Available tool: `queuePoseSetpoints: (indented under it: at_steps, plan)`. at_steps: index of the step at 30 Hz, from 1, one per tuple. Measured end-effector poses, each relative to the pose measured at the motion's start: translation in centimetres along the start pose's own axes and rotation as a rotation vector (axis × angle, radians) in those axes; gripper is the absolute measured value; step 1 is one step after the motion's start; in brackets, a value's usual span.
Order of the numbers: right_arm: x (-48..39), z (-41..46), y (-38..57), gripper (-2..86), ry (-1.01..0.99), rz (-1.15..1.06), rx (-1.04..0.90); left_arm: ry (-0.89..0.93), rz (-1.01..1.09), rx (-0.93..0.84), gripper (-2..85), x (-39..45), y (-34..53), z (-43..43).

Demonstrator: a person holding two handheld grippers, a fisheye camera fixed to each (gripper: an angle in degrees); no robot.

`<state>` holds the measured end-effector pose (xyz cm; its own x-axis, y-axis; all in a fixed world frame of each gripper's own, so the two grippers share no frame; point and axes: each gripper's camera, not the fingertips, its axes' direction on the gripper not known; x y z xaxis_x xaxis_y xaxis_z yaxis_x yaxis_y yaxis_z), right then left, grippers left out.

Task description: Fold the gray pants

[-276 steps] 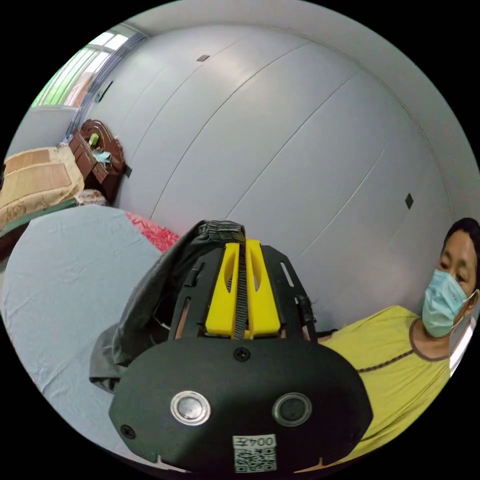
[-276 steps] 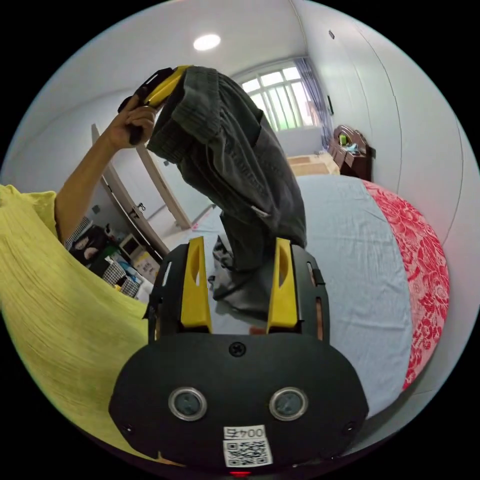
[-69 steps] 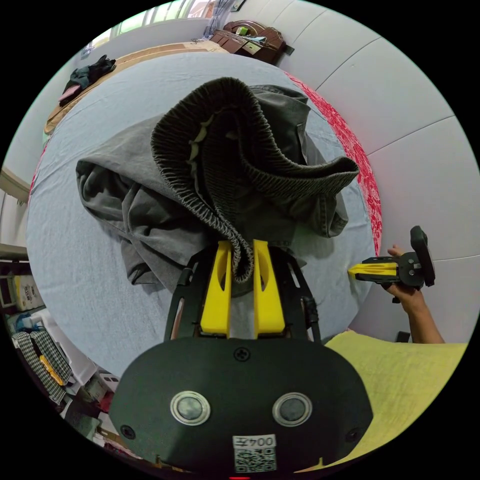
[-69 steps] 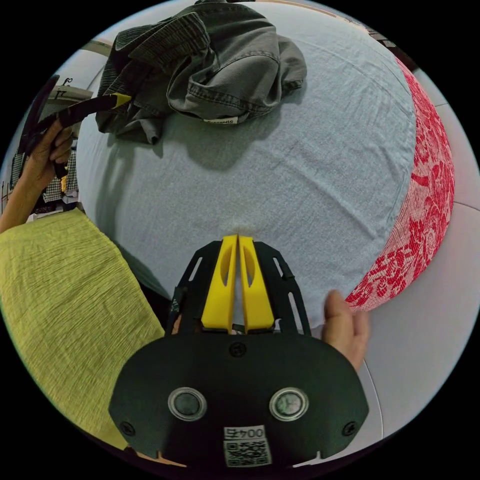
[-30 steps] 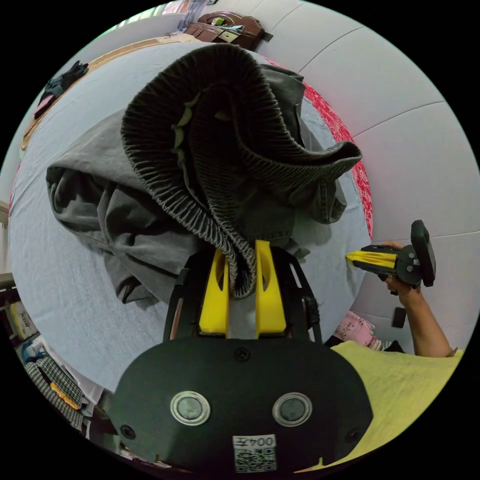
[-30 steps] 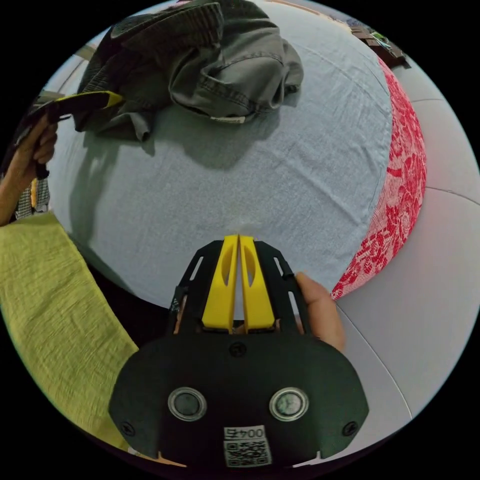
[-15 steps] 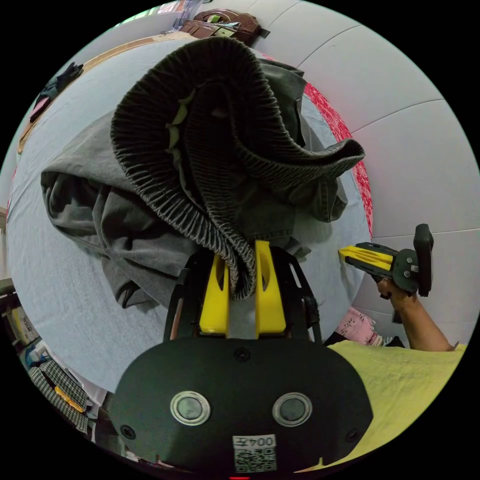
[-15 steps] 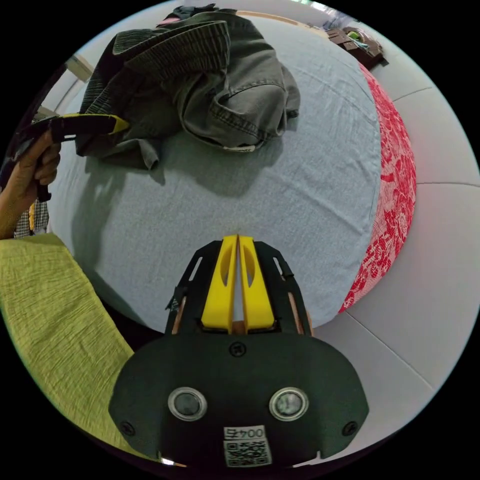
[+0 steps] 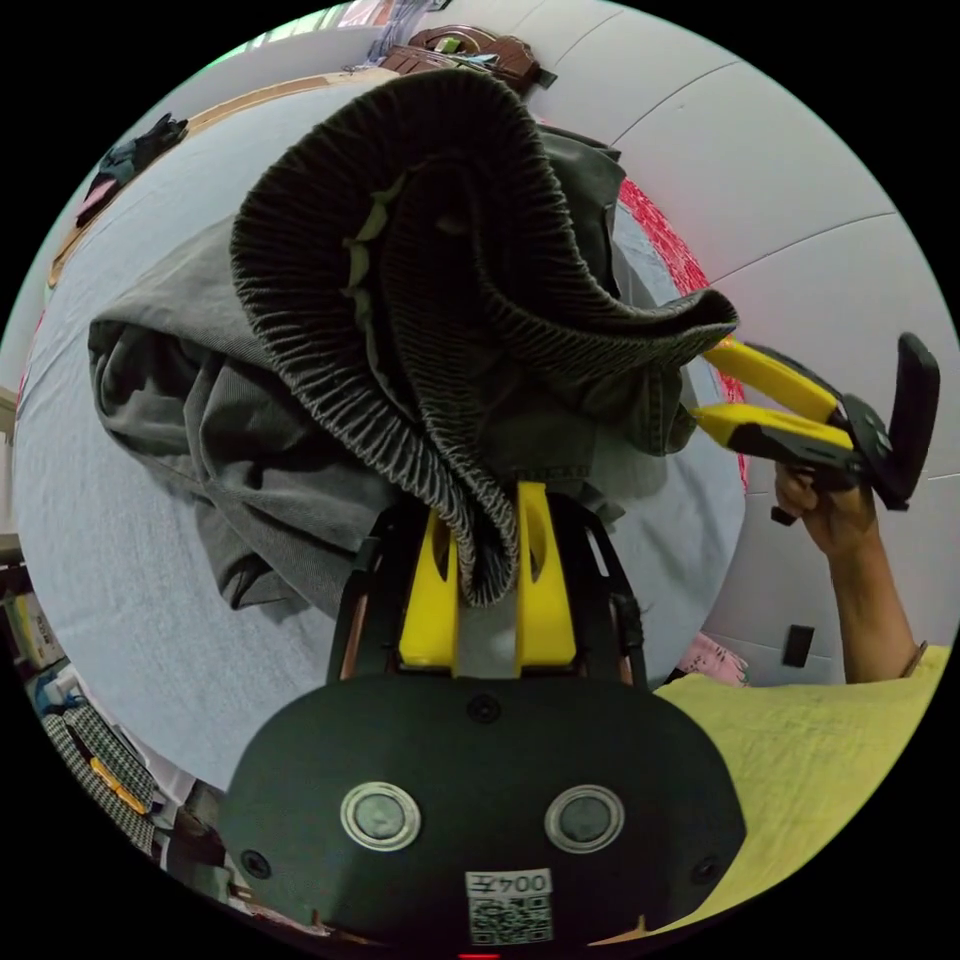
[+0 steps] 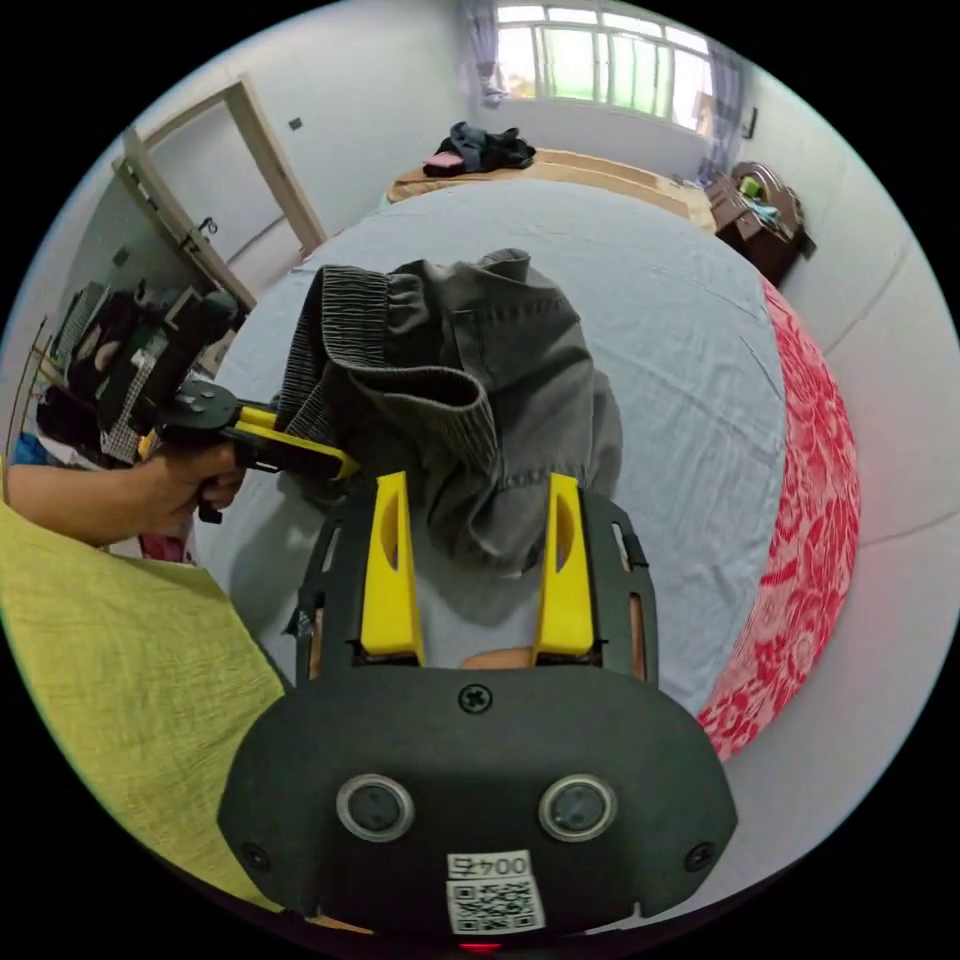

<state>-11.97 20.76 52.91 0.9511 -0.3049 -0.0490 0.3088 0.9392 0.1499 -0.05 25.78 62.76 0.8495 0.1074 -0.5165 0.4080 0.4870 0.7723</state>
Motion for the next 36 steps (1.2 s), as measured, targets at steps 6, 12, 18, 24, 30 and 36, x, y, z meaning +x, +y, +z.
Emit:
queuePoseSetpoints:
  at_steps: [6, 12, 18, 24, 30, 36]
  plan:
    - [-5.3, -3.0, -6.8, 5.5, -0.146, -0.047, -0.054, 0.066, -0.016, -0.033, 7.3, 5.0, 1.4, -1.6]
    - [-7.3, -24.2, -11.4, 5.0, -0.035, 0.097, 0.322, -0.107, 0.174, 0.228, 4.5, 13.7, 3.8, -17.2]
    - [-13.9, -50.2, -15.9, 4.7, 0.025, 0.115, 0.745, -0.333, 0.344, 0.584, 1.3, 24.1, 6.0, -36.9]
    - [-27.3, -73.7, -18.2, 4.6, 0.162, -0.032, 1.019, -0.464, 0.462, 0.913, 0.6, 37.3, 12.3, -55.0]
    - [-40.7, -93.6, -17.5, 4.6, 0.323, -0.148, 1.211, -0.559, 0.524, 1.077, 0.6, 49.6, 19.3, -69.7]
    - [-51.2, -105.7, -14.0, 4.6, 0.368, -0.202, 1.339, -0.563, 0.612, 1.193, 0.5, 59.5, 27.4, -77.9]
